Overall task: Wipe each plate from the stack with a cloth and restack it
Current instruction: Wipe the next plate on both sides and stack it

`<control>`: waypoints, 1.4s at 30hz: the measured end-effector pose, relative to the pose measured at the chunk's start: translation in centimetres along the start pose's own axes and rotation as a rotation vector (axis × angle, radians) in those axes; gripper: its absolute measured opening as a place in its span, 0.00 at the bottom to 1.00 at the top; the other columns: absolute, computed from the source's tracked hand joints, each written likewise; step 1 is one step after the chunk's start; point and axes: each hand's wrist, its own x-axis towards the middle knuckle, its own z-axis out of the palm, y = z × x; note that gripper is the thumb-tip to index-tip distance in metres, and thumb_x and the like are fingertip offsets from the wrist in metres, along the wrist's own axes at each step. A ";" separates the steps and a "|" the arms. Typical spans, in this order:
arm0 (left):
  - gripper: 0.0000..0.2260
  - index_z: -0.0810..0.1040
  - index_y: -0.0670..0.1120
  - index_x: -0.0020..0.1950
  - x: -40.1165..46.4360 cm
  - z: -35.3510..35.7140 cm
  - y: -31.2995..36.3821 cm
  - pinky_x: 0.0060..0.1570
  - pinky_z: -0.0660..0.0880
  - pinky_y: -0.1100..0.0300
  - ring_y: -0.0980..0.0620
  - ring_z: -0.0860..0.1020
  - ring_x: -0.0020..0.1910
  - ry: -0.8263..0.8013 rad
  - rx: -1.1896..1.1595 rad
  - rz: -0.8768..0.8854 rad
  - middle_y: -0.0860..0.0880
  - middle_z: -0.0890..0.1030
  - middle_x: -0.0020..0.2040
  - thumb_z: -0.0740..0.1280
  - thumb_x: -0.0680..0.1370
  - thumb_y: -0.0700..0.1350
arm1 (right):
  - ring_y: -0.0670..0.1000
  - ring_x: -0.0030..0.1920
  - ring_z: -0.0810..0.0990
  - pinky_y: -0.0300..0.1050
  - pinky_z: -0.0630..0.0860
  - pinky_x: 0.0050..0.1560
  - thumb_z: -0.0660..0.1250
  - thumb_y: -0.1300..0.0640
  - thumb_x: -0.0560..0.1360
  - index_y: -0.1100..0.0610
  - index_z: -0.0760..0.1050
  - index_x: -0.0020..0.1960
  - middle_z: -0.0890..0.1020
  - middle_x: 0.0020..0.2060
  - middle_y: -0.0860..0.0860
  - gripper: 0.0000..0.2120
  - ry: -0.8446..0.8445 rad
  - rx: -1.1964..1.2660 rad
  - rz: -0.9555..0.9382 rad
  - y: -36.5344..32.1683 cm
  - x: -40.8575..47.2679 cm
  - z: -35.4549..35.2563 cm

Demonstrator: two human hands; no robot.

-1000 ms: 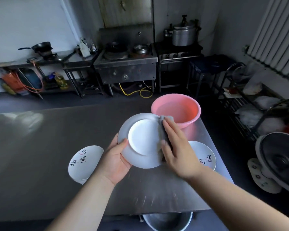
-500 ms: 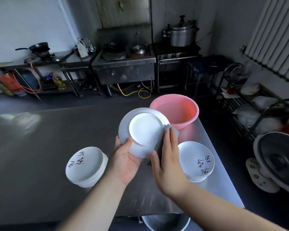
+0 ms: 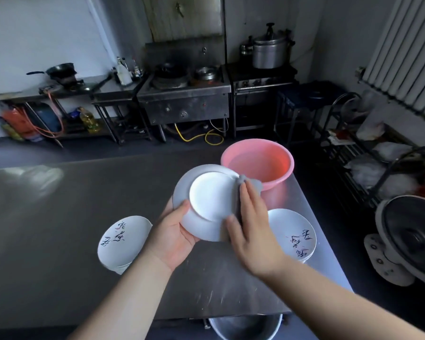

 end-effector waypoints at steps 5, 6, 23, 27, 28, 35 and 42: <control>0.22 0.70 0.50 0.78 -0.7 0.0 -1.7 0.53 0.82 0.39 0.36 0.75 0.73 0.005 -0.064 0.000 0.41 0.77 0.73 0.61 0.83 0.42 | 0.60 0.84 0.49 0.60 0.53 0.82 0.48 0.38 0.85 0.59 0.43 0.86 0.44 0.85 0.53 0.38 -0.091 -0.154 0.030 0.3 -1.0 1.1; 0.22 0.70 0.51 0.78 -0.8 0.2 -1.8 0.53 0.82 0.40 0.37 0.75 0.72 -0.003 -0.076 0.004 0.42 0.78 0.73 0.60 0.84 0.41 | 0.59 0.84 0.51 0.60 0.55 0.81 0.47 0.38 0.85 0.59 0.46 0.86 0.48 0.85 0.53 0.37 -0.079 -0.140 0.053 0.9 0.4 0.5; 0.22 0.72 0.48 0.74 -1.0 1.0 -0.5 0.51 0.82 0.38 0.43 0.82 0.64 -0.009 0.079 -0.028 0.44 0.80 0.69 0.65 0.79 0.41 | 0.36 0.76 0.67 0.47 0.64 0.79 0.59 0.54 0.84 0.55 0.74 0.77 0.74 0.74 0.42 0.22 0.051 0.188 0.136 2.4 4.3 -2.9; 0.18 0.68 0.48 0.73 -1.0 1.5 -2.2 0.50 0.83 0.43 0.42 0.82 0.64 0.087 0.019 0.094 0.44 0.80 0.69 0.62 0.83 0.37 | 0.52 0.85 0.48 0.51 0.48 0.83 0.53 0.42 0.85 0.61 0.47 0.85 0.51 0.85 0.53 0.36 0.027 -0.006 0.080 -0.6 -0.2 1.5; 0.16 0.69 0.49 0.71 -0.9 1.5 -2.6 0.49 0.83 0.46 0.43 0.83 0.61 0.140 0.039 0.116 0.44 0.81 0.68 0.61 0.85 0.36 | 0.55 0.85 0.41 0.52 0.43 0.83 0.50 0.39 0.84 0.60 0.40 0.85 0.44 0.85 0.55 0.39 -0.025 -0.050 0.089 -1.8 -1.7 2.7; 0.16 0.68 0.52 0.67 0.4 2.5 -3.3 0.43 0.82 0.55 0.47 0.85 0.57 0.205 0.058 0.173 0.50 0.84 0.62 0.60 0.85 0.33 | 0.60 0.84 0.44 0.63 0.50 0.81 0.42 0.40 0.84 0.63 0.42 0.85 0.46 0.85 0.58 0.38 0.039 -0.056 0.295 -1.3 3.3 4.2; 0.17 0.65 0.48 0.68 2.1 1.9 -2.0 0.51 0.82 0.58 0.55 0.85 0.55 0.250 0.269 0.234 0.48 0.82 0.61 0.62 0.83 0.32 | 0.58 0.82 0.31 0.62 0.39 0.81 0.33 0.29 0.80 0.51 0.45 0.85 0.37 0.83 0.57 0.40 -0.040 0.111 0.221 -4.9 2.1 6.3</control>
